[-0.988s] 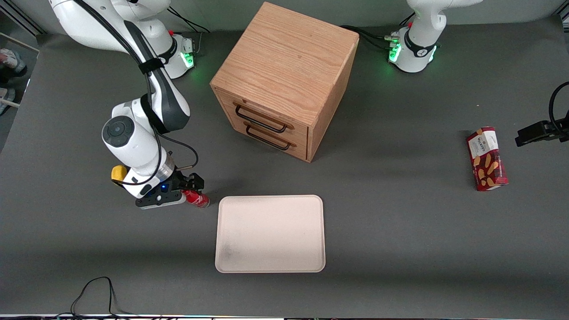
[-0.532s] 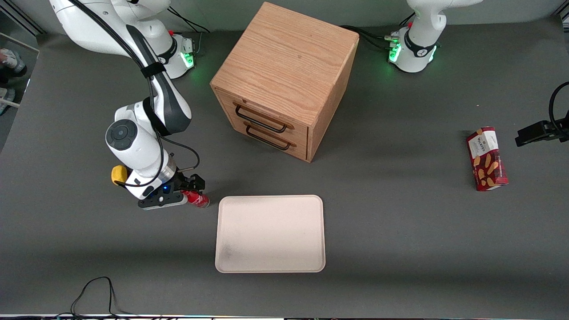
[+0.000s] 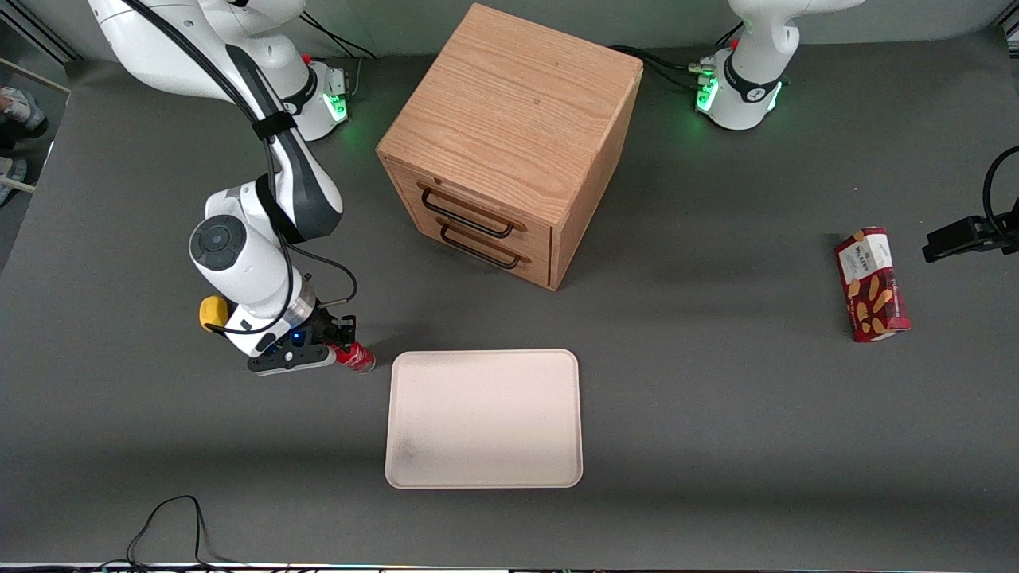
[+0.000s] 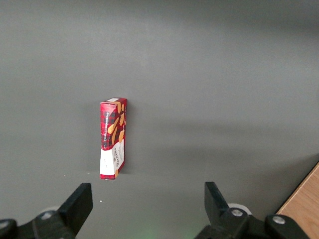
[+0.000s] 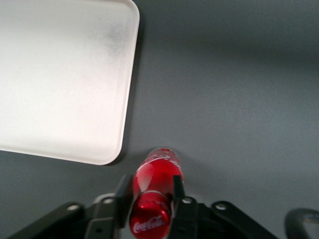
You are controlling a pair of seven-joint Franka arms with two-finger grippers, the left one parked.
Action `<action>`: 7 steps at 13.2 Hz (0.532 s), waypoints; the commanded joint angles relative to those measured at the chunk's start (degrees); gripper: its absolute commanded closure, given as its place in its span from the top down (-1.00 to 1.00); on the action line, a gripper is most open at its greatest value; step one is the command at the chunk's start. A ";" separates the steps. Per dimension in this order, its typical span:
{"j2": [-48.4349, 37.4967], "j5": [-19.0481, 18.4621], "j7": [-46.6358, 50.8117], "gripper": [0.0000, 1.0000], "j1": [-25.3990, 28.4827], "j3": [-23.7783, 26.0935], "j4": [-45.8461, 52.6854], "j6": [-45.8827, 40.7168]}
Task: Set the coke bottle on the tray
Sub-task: 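Close the right gripper around the red bottle's body, then lift the red bottle up off the table with the right gripper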
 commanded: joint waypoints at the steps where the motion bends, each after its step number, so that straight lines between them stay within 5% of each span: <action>1: -0.89 -0.19 0.96 -1.00 -0.12 0.19 0.04 -1.11; 7: -1.25 -0.19 0.52 -1.00 -0.74 0.11 16.53 -23.74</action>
